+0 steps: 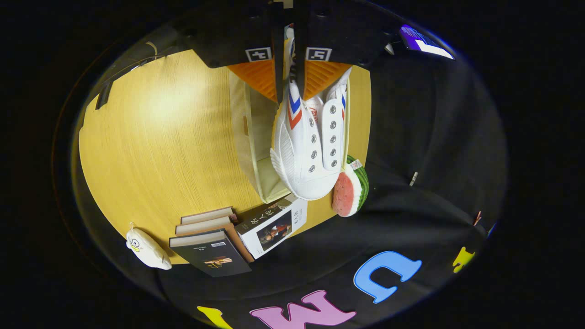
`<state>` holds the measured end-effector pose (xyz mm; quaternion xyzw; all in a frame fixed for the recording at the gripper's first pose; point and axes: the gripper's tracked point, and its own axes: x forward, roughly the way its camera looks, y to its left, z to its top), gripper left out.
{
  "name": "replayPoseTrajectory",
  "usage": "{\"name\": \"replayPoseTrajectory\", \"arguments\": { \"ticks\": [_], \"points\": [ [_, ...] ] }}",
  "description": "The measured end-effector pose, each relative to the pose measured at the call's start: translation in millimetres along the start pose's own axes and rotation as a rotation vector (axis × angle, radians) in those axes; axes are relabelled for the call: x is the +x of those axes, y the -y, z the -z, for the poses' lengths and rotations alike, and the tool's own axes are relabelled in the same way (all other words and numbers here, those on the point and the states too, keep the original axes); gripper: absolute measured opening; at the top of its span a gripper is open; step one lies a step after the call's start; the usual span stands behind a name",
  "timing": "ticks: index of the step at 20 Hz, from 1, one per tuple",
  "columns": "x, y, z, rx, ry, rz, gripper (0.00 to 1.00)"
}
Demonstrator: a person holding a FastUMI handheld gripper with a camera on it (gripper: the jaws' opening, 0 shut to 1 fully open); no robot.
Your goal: Open the storage box then place both shoes into the box .Put the left shoe in first, then the right shoe, with the right side of both shoes facing outward in a uniform manner.
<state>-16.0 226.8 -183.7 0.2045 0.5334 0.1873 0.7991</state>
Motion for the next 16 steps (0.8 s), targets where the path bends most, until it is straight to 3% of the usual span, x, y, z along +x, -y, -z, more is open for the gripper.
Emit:
{"name": "replayPoseTrajectory", "arguments": {
  "ticks": [3,4,12,16],
  "points": [
    [-7,-31,-15,0.02,0.06,-0.093,0.85],
    [-13,-36,-21,0.015,0.077,-0.105,0.96],
    [-77,-52,-62,-0.132,0.323,-0.097,0.99],
    [-133,-38,-81,-0.266,0.486,-0.012,0.99]
  ]
}}
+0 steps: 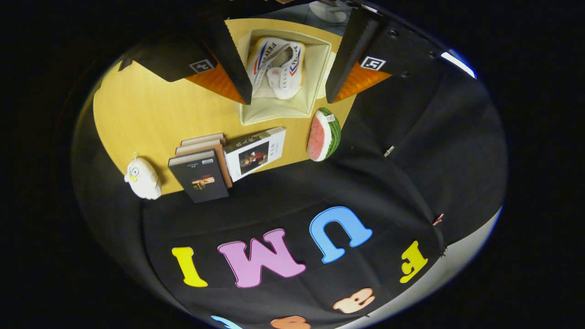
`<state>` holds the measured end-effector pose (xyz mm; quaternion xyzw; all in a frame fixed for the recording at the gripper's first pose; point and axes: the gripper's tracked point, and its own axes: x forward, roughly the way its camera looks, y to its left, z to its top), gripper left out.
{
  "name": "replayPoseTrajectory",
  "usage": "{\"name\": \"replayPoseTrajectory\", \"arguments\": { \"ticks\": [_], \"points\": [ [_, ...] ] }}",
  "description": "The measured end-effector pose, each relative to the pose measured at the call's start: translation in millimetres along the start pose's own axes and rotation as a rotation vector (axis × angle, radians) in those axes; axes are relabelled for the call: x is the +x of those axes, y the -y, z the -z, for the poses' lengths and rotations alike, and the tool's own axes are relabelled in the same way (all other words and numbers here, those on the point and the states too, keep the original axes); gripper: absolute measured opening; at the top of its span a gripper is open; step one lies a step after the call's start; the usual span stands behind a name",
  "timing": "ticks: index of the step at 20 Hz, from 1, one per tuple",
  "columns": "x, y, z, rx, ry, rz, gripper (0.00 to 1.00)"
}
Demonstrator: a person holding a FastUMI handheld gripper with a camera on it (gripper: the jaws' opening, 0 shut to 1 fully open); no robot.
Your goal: Open the storage box then place both shoes into the box .Put the left shoe in first, then the right shoe, with the right side of both shoes facing outward in a uniform manner.
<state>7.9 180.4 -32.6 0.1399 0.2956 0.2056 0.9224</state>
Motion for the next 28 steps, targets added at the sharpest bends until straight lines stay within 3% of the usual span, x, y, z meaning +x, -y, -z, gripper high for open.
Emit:
{"name": "replayPoseTrajectory", "arguments": {
  "ticks": [3,12,19,25,28],
  "points": [
    [-29,19,-32,-0.088,0.142,0.056,0.99],
    [-77,111,-67,-0.237,0.362,0.158,0.99],
    [-110,174,-73,-0.221,0.554,0.206,0.99],
    [-93,215,-30,-0.318,0.429,0.262,0.99],
    [-86,212,-29,-0.311,0.401,0.237,0.99]
  ]
}}
